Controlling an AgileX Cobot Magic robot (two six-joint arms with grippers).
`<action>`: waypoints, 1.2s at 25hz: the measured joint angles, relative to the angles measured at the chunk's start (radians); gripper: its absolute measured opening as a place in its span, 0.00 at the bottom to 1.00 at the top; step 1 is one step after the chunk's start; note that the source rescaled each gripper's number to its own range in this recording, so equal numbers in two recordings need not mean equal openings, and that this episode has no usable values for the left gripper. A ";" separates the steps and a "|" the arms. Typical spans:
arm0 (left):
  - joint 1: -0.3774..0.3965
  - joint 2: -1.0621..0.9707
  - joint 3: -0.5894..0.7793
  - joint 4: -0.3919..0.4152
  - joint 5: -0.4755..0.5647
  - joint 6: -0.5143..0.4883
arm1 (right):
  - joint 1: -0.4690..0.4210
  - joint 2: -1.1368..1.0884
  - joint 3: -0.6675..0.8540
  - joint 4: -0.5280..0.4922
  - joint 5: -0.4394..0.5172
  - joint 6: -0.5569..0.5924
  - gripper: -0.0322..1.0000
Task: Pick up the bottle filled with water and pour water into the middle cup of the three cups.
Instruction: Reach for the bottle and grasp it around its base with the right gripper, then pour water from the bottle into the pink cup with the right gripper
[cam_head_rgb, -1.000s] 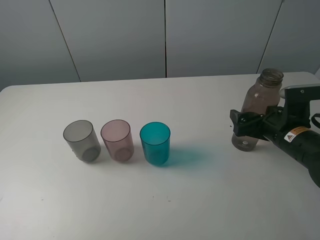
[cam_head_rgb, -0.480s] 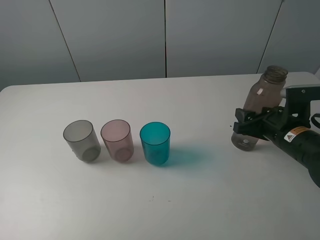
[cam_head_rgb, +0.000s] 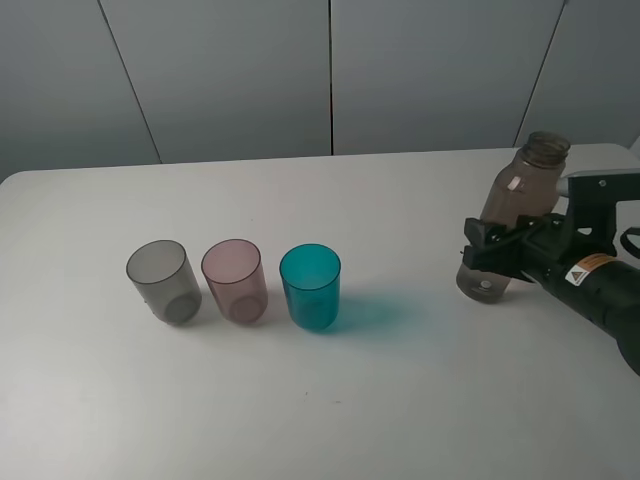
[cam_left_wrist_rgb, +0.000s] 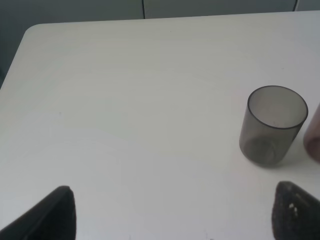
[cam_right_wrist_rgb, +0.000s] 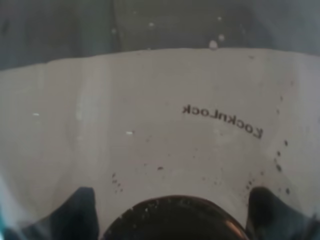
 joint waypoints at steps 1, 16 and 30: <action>0.000 0.000 0.000 0.000 0.000 0.000 | 0.000 0.000 0.000 -0.009 0.000 -0.003 0.03; 0.000 0.000 0.000 0.000 0.000 0.000 | 0.000 -0.237 -0.123 -0.132 0.227 -0.039 0.03; 0.000 0.000 0.000 0.000 0.000 0.000 | 0.128 -0.239 -0.586 -0.403 0.652 0.029 0.03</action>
